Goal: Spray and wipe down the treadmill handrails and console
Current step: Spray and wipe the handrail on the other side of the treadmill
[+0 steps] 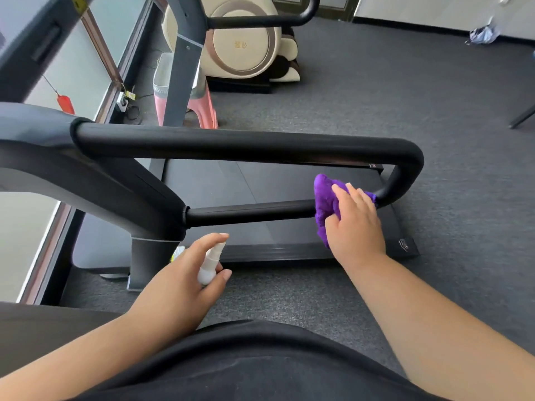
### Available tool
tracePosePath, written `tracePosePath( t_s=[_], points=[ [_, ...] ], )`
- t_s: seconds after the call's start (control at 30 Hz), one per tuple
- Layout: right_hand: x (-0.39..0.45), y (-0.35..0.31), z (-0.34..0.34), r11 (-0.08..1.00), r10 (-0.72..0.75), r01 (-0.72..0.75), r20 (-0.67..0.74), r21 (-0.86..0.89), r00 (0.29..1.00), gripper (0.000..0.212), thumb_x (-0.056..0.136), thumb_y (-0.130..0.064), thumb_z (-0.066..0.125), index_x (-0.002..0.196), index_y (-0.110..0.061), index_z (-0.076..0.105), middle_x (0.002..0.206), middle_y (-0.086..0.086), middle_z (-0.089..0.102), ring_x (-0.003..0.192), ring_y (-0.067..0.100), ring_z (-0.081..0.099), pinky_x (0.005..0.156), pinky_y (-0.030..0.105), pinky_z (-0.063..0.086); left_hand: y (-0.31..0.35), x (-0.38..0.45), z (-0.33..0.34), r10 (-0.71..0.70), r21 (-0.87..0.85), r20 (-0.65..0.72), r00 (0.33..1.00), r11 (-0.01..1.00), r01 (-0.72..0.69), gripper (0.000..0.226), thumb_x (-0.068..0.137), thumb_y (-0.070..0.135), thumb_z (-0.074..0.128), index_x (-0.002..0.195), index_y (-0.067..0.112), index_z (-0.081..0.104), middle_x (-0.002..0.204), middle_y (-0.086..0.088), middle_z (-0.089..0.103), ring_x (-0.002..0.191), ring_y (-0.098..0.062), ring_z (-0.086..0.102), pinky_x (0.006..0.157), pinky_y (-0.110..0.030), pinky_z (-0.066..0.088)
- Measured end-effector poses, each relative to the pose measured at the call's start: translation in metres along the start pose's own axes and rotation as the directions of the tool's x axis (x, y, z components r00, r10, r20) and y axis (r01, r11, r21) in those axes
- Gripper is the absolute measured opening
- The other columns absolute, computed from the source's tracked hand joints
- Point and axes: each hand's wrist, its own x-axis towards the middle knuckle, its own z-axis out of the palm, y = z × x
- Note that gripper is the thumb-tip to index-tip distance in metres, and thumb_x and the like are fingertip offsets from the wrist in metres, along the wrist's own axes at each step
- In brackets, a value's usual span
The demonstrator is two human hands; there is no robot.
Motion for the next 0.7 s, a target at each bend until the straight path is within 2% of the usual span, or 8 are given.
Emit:
tracePosePath(
  t_s=[0.07,0.1,0.17,0.3,0.43,0.57,0.7],
  points=[
    [-0.006,-0.013,0.013,0.983,-0.045,0.051,0.039,-0.174,0.998,0.061,0.092,-0.043,0.047,0.149,-0.026,0.036,0.16,0.008,0.027,0.148,0.031,0.013,0.109,0.053,0.035,-0.001,-0.003,0.001,-0.022,-0.002,-0.011,1.0,1.0,0.021,0.067,0.088,0.037,0.068,0.121,0.076,0.024,0.103,0.03,0.057,0.083,-0.002,0.061,0.067,-0.015,0.042],
    [-0.008,-0.021,0.02,0.969,-0.045,0.059,0.064,-0.239,0.997,0.068,0.09,-0.055,0.048,0.151,-0.026,0.032,0.16,0.009,0.025,0.149,0.033,0.01,0.105,0.053,0.04,-0.003,-0.004,0.001,-0.031,-0.001,-0.016,0.999,1.0,0.031,0.067,0.088,0.037,0.067,0.121,0.076,0.024,0.103,0.029,0.057,0.083,-0.002,0.061,0.067,-0.015,0.041],
    [-0.01,-0.032,0.03,0.951,-0.031,0.053,0.076,-0.303,0.997,0.084,0.085,-0.066,0.054,0.152,-0.024,0.027,0.16,0.011,0.024,0.148,0.035,0.009,0.098,0.052,0.047,-0.006,-0.009,0.0,-0.05,0.001,-0.023,0.998,0.999,0.05,0.068,0.088,0.037,0.067,0.121,0.077,0.023,0.103,0.028,0.057,0.085,-0.003,0.061,0.069,-0.015,0.042],
    [-0.004,-0.037,0.041,0.937,-0.031,0.05,0.06,-0.347,0.998,0.086,0.084,-0.053,0.068,0.152,-0.021,0.027,0.16,0.012,0.025,0.147,0.035,0.012,0.093,0.05,0.052,-0.015,-0.018,-0.006,-0.097,-0.002,-0.046,0.994,0.995,0.097,0.067,0.087,0.036,0.068,0.121,0.075,0.026,0.101,0.026,0.058,0.086,-0.003,0.061,0.072,-0.02,0.046],
    [-0.003,-0.051,0.05,0.944,-0.061,0.082,0.074,-0.319,0.995,0.084,0.085,-0.036,0.074,0.152,-0.017,0.028,0.159,0.012,0.027,0.147,0.034,0.014,0.1,0.047,0.049,-0.026,-0.025,-0.012,-0.142,-0.017,-0.061,0.988,0.99,0.141,0.06,0.086,0.037,0.067,0.123,0.069,0.031,0.098,0.024,0.059,0.086,-0.003,0.061,0.072,-0.022,0.045],
    [-0.006,-0.072,0.058,0.933,-0.115,0.144,0.106,-0.329,0.988,0.081,0.089,-0.034,0.07,0.154,-0.016,0.024,0.16,0.012,0.024,0.148,0.033,0.013,0.11,0.043,0.038,-0.032,-0.027,-0.017,-0.148,-0.016,-0.07,0.986,0.989,0.148,0.059,0.086,0.037,0.067,0.128,0.061,0.032,0.092,0.021,0.061,0.087,-0.002,0.06,0.072,-0.018,0.043],
    [-0.011,-0.105,0.063,0.935,-0.165,0.206,0.162,-0.29,0.973,0.083,0.089,-0.036,0.07,0.154,-0.018,0.022,0.16,0.011,0.025,0.147,0.033,0.015,0.106,0.042,0.042,-0.04,-0.029,-0.025,-0.158,-0.017,-0.075,0.985,0.987,0.157,0.058,0.086,0.041,0.066,0.126,0.066,0.032,0.093,0.021,0.062,0.088,-0.001,0.061,0.072,-0.016,0.043]
  ],
)
